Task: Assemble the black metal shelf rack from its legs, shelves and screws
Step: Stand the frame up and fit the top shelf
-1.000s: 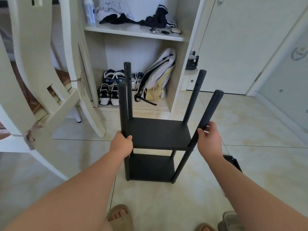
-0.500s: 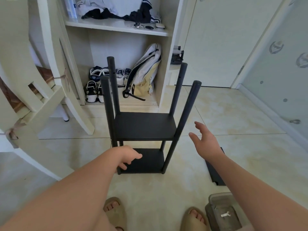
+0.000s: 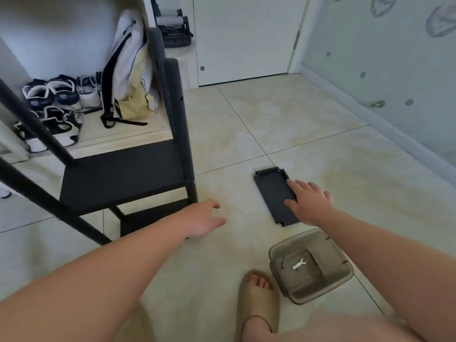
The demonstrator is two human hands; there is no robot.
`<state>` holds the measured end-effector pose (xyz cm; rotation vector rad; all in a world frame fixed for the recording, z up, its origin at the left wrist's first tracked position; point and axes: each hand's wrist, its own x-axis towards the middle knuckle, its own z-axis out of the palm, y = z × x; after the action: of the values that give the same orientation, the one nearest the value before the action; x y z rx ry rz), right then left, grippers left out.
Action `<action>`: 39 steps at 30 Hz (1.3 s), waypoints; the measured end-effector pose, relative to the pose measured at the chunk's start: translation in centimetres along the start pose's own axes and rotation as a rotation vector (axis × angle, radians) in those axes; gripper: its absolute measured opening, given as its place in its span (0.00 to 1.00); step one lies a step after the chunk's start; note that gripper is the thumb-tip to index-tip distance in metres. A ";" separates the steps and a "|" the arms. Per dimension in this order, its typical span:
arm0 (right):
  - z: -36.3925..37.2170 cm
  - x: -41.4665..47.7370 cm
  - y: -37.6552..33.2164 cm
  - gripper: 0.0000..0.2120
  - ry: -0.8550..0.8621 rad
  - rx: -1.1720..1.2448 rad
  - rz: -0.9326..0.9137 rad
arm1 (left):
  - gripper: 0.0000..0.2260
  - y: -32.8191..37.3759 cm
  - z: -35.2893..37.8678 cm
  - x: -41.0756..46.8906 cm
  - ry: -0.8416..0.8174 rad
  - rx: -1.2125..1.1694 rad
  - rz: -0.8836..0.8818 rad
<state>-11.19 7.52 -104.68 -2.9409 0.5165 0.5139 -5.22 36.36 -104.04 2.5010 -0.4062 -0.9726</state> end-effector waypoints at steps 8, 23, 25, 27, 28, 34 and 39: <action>6.6 8.6 8.7 0.26 -0.106 0.099 0.109 | 0.24 4.8 7.5 10.6 -0.107 -0.074 0.057; 17.2 20.9 15.5 0.31 -0.248 0.520 0.235 | 0.34 9.0 18.6 26.6 -0.190 -0.547 -0.224; 18.2 21.6 15.7 0.30 -0.260 0.628 0.250 | 0.20 9.5 19.7 27.8 -0.207 -0.670 -0.236; 18.8 22.1 15.4 0.27 -0.223 0.723 0.253 | 0.05 10.1 20.2 28.2 -0.200 -0.795 -0.255; 18.9 22.2 15.3 0.28 -0.194 0.764 0.254 | 0.08 10.3 20.4 28.5 -0.201 -0.851 -0.283; 17.4 21.1 14.3 0.26 -0.121 0.896 0.375 | 0.04 10.6 18.4 28.4 -0.128 -1.020 -0.405; 14.3 17.5 13.6 0.17 -0.122 1.247 0.399 | 0.12 11.5 13.6 24.1 -0.127 -1.047 -0.362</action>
<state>-4.89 -8.25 -124.80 -1.6181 0.9555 0.2349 1.18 12.63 -121.21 1.5631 0.4524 -1.0857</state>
